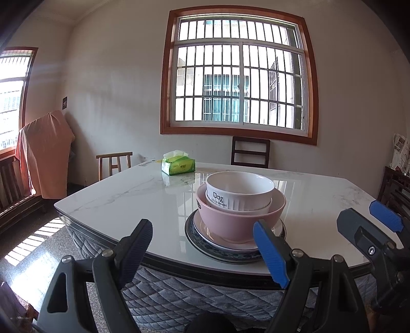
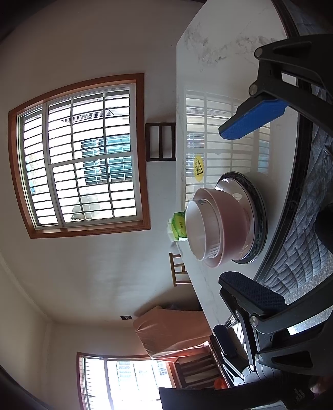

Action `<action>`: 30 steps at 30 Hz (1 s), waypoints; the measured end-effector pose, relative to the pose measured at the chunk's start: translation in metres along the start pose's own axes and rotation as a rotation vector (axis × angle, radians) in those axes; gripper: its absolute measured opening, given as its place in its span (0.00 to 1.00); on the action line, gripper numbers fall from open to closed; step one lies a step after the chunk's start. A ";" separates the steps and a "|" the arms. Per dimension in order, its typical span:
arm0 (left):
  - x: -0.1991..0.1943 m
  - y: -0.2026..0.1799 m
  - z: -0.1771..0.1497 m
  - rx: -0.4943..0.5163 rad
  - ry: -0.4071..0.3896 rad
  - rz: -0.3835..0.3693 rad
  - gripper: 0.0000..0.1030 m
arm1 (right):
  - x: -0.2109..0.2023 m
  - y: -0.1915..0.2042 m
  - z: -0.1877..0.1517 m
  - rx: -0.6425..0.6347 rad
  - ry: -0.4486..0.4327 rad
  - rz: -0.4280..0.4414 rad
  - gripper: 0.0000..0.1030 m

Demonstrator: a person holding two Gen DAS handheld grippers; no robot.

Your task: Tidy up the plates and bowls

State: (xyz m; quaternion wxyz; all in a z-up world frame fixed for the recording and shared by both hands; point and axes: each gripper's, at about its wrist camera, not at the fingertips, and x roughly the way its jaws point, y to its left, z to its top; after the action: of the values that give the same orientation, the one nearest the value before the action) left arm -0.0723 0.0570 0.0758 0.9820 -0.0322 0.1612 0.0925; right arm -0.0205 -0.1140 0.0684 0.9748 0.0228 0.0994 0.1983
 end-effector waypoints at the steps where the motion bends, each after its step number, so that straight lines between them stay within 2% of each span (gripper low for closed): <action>1: 0.000 0.000 0.000 0.000 0.001 0.001 0.81 | 0.000 0.000 0.000 0.000 0.000 0.000 0.99; 30: 0.002 0.000 -0.003 0.012 0.014 0.002 0.81 | 0.000 -0.002 -0.004 -0.001 0.016 0.010 0.99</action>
State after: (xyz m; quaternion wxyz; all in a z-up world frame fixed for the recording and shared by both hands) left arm -0.0712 0.0569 0.0723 0.9810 -0.0268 0.1688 0.0922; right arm -0.0203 -0.1159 0.0637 0.9730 0.0214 0.1072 0.2032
